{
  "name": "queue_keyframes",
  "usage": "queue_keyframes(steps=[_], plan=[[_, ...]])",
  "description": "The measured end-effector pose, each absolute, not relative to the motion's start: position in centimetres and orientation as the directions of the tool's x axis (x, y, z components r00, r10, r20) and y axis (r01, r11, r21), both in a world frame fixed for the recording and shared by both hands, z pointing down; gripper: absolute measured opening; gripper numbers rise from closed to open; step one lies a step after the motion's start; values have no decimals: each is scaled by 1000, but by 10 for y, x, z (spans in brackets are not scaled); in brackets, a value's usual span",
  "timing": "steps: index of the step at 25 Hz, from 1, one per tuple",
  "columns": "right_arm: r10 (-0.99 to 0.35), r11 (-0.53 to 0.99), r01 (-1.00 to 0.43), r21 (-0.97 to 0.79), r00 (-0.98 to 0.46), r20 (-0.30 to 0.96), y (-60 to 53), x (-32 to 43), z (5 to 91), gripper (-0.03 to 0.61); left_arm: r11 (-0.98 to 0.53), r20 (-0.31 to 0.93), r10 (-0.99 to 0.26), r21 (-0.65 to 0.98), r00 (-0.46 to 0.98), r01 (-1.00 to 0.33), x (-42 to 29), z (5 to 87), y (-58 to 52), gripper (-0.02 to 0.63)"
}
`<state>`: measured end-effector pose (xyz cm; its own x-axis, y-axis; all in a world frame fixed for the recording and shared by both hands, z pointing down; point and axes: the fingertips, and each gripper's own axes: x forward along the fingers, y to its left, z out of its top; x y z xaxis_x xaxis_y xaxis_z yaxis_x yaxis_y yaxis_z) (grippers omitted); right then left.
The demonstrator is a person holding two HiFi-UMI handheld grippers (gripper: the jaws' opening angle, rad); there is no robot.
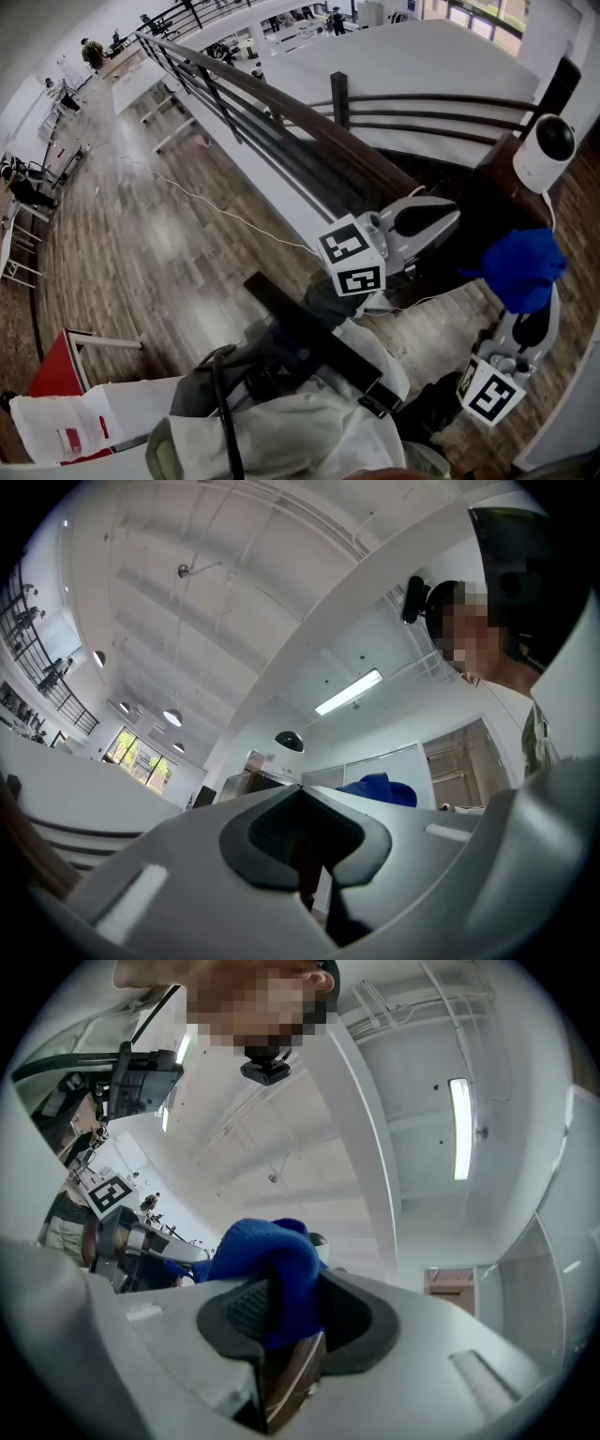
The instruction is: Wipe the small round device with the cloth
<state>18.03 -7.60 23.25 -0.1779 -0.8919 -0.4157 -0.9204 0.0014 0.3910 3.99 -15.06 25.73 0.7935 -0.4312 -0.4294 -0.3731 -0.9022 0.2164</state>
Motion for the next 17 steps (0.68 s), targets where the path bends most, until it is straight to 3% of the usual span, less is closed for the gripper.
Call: queue_keyframes(steps=[17], plan=[[-919,-36,-893,449,-147,-366,-80,182,223,110,-927,-430,-369,234,824,-293,67,251,-166,0]])
